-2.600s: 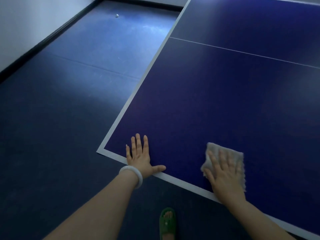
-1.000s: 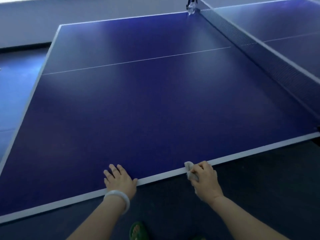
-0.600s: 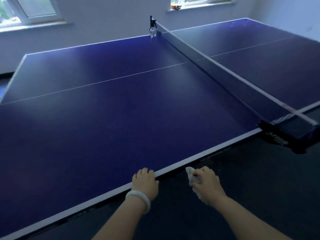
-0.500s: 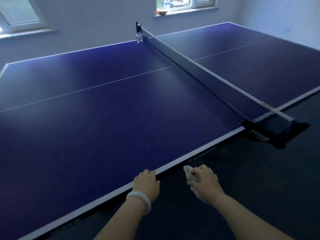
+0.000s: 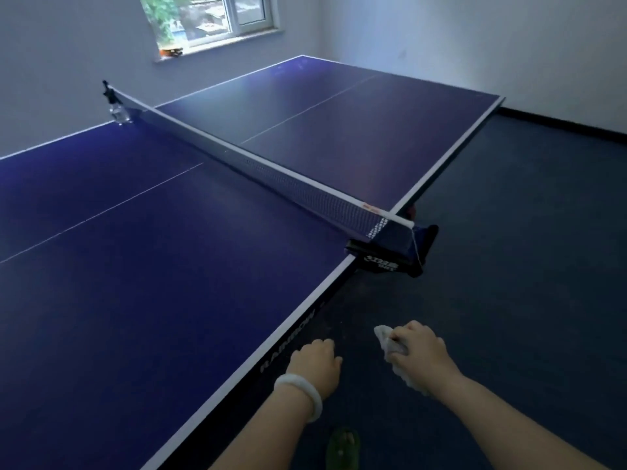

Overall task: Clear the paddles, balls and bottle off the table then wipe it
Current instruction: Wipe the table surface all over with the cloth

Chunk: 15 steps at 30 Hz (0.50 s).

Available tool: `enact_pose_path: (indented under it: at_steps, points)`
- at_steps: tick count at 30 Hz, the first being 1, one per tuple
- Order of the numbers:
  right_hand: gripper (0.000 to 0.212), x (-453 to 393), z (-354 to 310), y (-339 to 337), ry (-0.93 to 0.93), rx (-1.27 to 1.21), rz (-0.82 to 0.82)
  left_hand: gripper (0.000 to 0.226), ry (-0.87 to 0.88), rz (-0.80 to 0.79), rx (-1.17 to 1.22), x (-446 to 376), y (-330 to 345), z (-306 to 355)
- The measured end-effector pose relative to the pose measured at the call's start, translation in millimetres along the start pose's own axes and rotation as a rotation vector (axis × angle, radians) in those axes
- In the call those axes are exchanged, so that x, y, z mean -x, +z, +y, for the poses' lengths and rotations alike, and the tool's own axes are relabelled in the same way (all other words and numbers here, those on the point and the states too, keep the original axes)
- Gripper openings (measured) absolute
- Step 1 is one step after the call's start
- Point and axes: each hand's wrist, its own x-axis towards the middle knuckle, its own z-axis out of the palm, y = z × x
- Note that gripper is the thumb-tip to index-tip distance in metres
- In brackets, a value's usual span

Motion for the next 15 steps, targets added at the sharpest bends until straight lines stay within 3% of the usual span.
enact_pose_path:
  at_steps: [7, 15]
  points:
    - [0.007, -38, 82, -83, 0.222, -0.008, 0.011, 0.035, 0.227, -0.148, -0.069, -102, -19, 115]
    - [0.023, -56, 199, -160, 0.378, -0.140, 0.089, 0.033, 0.343, -0.158, -0.190, -190, -27, 251]
